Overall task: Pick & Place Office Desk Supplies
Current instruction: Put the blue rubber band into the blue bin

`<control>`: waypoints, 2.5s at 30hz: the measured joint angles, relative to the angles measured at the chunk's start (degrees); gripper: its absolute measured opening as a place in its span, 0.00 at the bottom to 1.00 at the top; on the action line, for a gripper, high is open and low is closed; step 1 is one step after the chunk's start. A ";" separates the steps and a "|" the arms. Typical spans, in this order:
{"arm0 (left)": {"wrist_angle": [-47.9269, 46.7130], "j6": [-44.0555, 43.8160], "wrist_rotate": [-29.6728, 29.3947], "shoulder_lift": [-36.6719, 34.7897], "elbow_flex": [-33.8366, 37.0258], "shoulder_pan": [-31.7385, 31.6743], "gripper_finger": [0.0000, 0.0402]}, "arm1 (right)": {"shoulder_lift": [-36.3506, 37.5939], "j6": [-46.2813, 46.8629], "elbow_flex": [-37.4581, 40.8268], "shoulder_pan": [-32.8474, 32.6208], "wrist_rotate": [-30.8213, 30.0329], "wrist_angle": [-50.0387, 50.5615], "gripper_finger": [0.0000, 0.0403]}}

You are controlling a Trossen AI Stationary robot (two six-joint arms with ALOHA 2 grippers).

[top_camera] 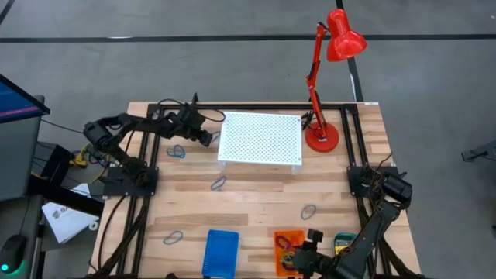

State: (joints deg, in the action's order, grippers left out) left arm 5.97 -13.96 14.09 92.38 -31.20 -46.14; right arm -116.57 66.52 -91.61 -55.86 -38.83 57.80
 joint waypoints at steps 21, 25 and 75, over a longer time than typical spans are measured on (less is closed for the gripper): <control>-9.01 3.79 -2.64 -7.82 0.52 1.03 0.00 | 0.03 0.49 0.00 0.00 0.44 0.02 0.33; -16.73 4.79 -8.77 -14.36 0.40 2.59 0.00 | 0.04 1.00 0.00 0.00 0.44 0.02 0.33; -4.52 -20.85 -24.62 -10.06 -8.43 82.61 0.00 | 0.07 1.63 -0.02 0.02 0.26 0.24 0.33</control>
State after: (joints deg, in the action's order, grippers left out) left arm 1.45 -34.81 -10.52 82.32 -39.63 36.47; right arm -116.51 68.16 -91.64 -55.83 -38.57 58.04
